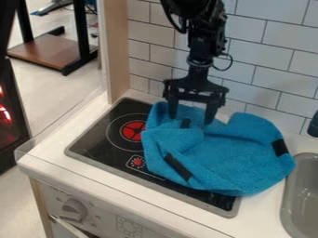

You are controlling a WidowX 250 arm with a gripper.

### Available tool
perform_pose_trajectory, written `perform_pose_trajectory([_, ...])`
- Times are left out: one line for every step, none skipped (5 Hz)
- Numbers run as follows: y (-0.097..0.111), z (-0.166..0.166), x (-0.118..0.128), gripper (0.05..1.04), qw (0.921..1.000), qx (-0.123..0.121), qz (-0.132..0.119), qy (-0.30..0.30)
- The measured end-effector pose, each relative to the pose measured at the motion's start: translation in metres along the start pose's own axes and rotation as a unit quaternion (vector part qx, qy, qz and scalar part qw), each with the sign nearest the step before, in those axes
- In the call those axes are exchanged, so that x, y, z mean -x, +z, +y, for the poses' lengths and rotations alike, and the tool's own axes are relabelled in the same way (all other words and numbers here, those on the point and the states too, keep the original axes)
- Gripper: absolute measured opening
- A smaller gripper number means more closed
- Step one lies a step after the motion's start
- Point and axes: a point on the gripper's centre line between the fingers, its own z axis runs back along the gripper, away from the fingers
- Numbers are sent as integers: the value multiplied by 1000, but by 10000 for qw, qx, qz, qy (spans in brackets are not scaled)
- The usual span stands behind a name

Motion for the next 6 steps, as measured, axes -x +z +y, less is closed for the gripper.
perform_pose_trajectory([-10, 6, 0, 999, 9999, 65, 114, 66])
perform_pose_trajectory([-12, 3, 0, 931, 9998, 180, 132, 13])
perform_pose_trajectory([-11, 3, -1, 626, 9998, 164, 84, -38])
perform_pose_trajectory([-12, 2, -2, 379, 9998, 167, 60, -73])
perform_pose_trajectory([-12, 3, -2, 156, 9998, 165, 43, -70])
perform_pose_trajectory([-11, 3, -3, 60, 9998, 167, 19, -73])
